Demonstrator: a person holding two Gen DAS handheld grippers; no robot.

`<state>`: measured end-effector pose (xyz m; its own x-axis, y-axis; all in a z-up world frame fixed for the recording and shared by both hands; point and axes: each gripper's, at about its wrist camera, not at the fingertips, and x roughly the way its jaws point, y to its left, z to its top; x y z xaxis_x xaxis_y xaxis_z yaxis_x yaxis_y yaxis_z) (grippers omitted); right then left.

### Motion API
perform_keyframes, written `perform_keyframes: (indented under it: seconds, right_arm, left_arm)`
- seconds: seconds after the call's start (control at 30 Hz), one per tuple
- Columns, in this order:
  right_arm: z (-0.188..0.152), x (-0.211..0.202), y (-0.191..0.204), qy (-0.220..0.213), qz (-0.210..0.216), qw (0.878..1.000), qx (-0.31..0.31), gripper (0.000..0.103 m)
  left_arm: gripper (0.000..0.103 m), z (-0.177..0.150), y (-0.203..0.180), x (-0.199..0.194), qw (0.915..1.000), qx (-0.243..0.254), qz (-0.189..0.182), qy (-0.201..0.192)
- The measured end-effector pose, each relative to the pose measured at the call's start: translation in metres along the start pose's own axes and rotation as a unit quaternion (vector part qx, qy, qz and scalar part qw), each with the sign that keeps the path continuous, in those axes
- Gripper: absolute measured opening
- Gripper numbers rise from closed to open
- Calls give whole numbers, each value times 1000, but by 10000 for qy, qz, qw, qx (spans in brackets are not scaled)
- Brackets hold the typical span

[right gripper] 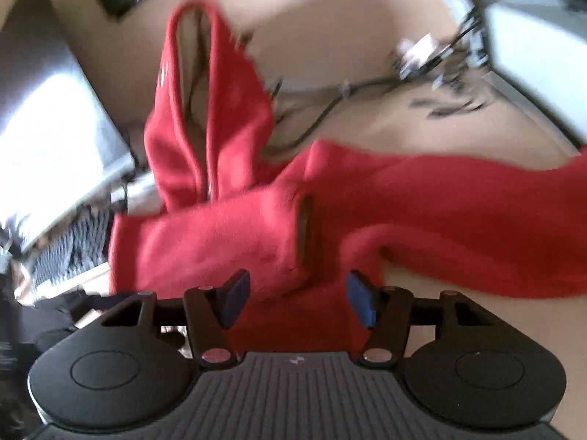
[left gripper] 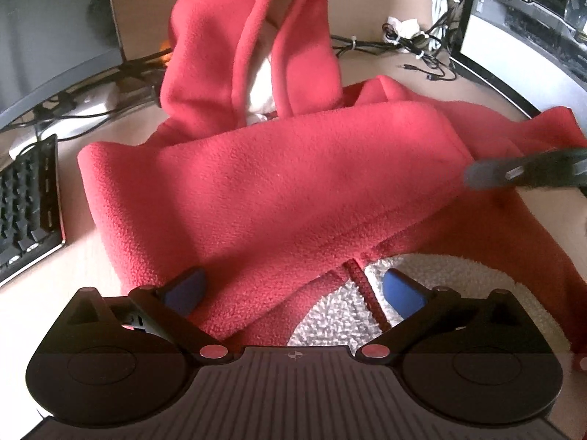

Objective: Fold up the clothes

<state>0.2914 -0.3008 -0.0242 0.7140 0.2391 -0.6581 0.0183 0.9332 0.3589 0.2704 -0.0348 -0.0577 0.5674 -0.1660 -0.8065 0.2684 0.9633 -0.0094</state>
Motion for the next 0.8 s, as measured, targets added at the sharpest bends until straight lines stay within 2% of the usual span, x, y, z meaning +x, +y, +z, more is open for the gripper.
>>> perform_keyframes:
  seconds: [0.13,0.27,0.37,0.43,0.53,0.6,0.8]
  right_arm:
    - [-9,-42,-35,-650,-704,9937,589,64]
    - [-29,-60,-81,-899,-1515,9749,1363,64]
    - [-35,-63,-105,-959,-1754,9643,1735,64]
    - [-38,-59,-114,-993,-1792,9592,1950,64]
    - [-37,-54,-123,-1093,-1576,9553,2251,61]
    - [-33,-46,-122,-1196,-1471,9555,2259,61]
    - [-19,-26,-123,-1262,-1505,9587,2057,60]
  left_arm:
    - [103,-3,2,0,9999,50,-49,-74]
    - [103,-6,1,-1,9998,48,-55,-200]
    - [103,-6,0,-1,9997,28,-15,-225]
    - [103,-6,-1,0,9998,9,10,-215]
    - [103,-5,-1,0,9998,7,23,-185]
    - [103,-5,-1,0,9998,6,20,-178]
    - [103,-4,-2,1,9999,-2,34,-156]
